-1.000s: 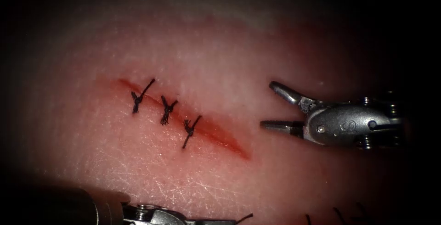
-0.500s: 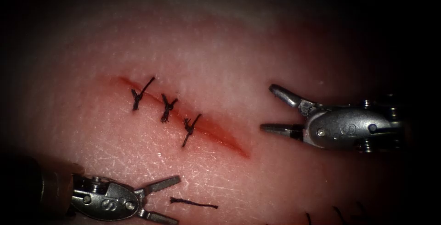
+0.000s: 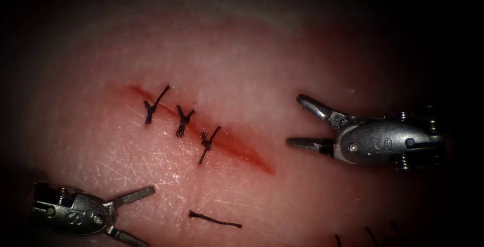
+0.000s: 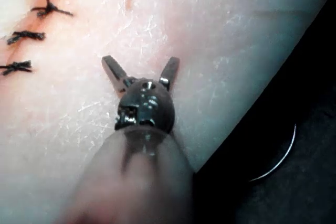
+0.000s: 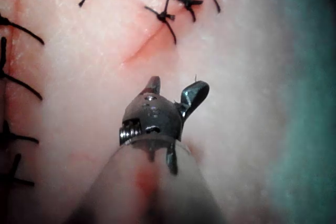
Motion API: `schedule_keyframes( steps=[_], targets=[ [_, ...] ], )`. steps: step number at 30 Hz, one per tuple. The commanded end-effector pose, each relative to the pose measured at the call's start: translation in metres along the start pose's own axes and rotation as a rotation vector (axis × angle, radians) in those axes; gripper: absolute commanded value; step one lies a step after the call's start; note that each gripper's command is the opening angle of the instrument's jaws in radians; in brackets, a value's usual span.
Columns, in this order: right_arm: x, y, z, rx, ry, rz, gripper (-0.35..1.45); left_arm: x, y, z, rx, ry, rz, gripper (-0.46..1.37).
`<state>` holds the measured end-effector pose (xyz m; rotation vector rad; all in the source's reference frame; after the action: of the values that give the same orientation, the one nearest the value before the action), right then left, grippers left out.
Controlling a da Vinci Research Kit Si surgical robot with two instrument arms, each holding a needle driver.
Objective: Wound Closure
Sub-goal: Drop the suture end from the left gripper
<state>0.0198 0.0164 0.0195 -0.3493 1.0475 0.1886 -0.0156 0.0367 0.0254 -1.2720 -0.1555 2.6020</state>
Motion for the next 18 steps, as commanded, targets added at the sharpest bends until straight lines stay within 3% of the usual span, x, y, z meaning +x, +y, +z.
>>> schedule_keyframes(
  steps=[1, 4, 9, 13, 18],
  targets=[
    [0.0, 0.0, 0.0, 0.011, -0.003, 0.0, 1.42, 0.0003, -0.0004, -0.0005, -0.007, 0.001, -0.026, 0.76],
    [0.0, 0.0002, 0.0, 0.018, 0.0, 0.001, 1.41, 0.0009, -0.0014, -0.0016, -0.013, 0.003, -0.037, 0.67],
    [-0.0001, 0.0006, 0.0001, 0.027, -0.002, 0.026, 1.39, 0.0035, -0.004, -0.0038, 0.011, 0.052, -0.081, 0.27],
    [-0.0003, 0.0011, 0.0002, 0.035, 0.004, 0.082, 1.39, 0.0055, -0.006, -0.0048, 0.057, 0.117, -0.056, 0.24],
    [-0.0003, 0.0019, 0.0004, 0.072, -0.002, 0.151, 1.39, 0.0071, -0.0081, -0.0053, 0.1, 0.159, -0.032, 0.39]
  ],
)
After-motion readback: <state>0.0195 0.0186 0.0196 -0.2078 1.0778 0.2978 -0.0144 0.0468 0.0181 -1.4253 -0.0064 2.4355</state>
